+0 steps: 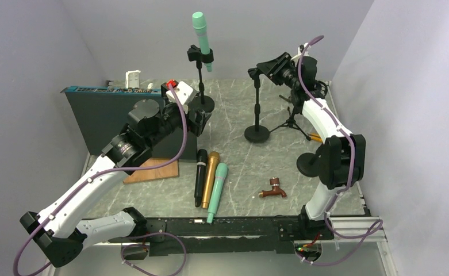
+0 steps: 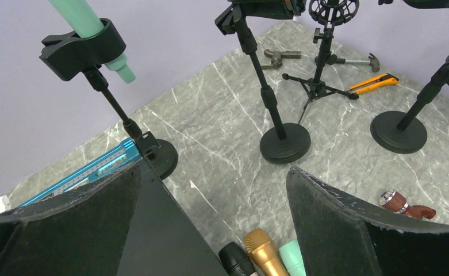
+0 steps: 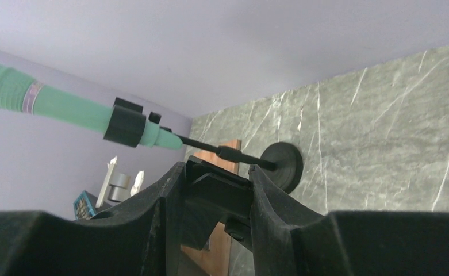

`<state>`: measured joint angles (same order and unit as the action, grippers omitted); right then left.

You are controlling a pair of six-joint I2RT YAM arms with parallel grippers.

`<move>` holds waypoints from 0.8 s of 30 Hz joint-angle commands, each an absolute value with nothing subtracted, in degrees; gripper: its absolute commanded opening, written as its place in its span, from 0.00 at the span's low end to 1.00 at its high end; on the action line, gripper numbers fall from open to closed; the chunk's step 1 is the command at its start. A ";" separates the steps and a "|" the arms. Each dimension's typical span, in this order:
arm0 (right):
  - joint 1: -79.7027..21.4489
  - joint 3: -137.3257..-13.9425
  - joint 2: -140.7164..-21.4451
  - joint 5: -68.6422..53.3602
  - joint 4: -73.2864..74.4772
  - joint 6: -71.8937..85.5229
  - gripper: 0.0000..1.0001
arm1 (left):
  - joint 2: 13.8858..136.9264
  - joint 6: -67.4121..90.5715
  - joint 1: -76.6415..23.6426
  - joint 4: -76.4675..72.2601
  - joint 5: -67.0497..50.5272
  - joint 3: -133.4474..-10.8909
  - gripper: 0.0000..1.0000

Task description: Remove the microphone from the stand

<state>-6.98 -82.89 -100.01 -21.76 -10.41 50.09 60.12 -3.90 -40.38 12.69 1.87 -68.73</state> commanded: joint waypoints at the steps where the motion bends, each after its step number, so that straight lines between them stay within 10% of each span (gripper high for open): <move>1: -4.58 -87.92 -102.10 -22.66 -19.12 49.59 0.00 | 59.55 -4.83 -40.72 10.02 2.91 -68.56 0.99; 12: -3.31 -95.91 -106.34 -23.01 -23.11 51.22 0.00 | 60.03 -5.28 -40.71 9.76 3.35 -68.24 0.99; 24: -2.96 -78.15 -103.57 -21.86 -29.35 51.07 0.00 | 59.94 -5.10 -40.71 9.94 2.89 -68.37 0.99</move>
<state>-2.94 -83.68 -107.00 -22.00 -25.54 52.53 60.16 -4.51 -40.53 12.62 2.85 -68.47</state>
